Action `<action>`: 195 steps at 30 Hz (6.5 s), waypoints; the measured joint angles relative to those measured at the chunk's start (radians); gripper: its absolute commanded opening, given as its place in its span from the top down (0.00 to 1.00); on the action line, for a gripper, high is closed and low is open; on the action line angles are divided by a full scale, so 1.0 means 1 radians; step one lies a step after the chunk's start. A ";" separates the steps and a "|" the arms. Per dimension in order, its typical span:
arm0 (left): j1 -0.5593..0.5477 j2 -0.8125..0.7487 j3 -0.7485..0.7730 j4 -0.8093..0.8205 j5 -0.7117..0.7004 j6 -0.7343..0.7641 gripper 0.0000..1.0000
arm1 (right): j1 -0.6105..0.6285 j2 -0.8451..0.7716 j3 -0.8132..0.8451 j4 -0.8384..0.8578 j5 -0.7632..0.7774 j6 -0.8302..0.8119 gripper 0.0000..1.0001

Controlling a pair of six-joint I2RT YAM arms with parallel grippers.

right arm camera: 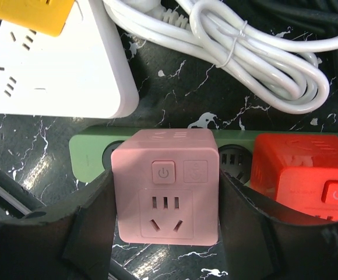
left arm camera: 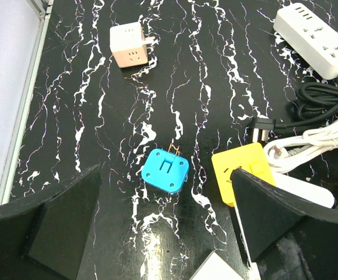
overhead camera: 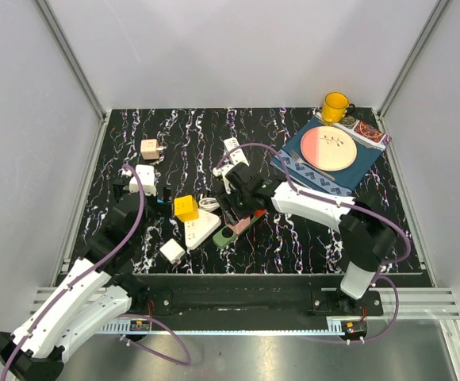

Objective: Insert the plug
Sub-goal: Insert the plug into the socket, then press the plug into the socket.

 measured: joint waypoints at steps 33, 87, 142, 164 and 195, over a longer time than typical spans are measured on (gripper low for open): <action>0.005 0.000 0.000 0.000 0.000 0.003 0.01 | 0.038 0.051 0.092 -0.094 0.079 0.041 0.24; 0.005 -0.023 -0.011 0.000 0.000 0.003 0.01 | 0.047 0.180 0.331 -0.425 0.069 -0.009 1.00; 0.007 0.027 0.009 -0.011 0.162 0.000 0.01 | 0.044 -0.021 0.205 -0.282 0.101 0.079 0.07; -0.277 0.591 0.062 -0.017 0.523 -0.183 0.08 | -0.209 -0.710 -0.210 -0.176 0.256 0.188 0.02; -0.509 1.247 0.705 -0.283 0.569 -0.245 0.54 | -0.217 -0.937 -0.297 -0.139 0.410 0.168 0.04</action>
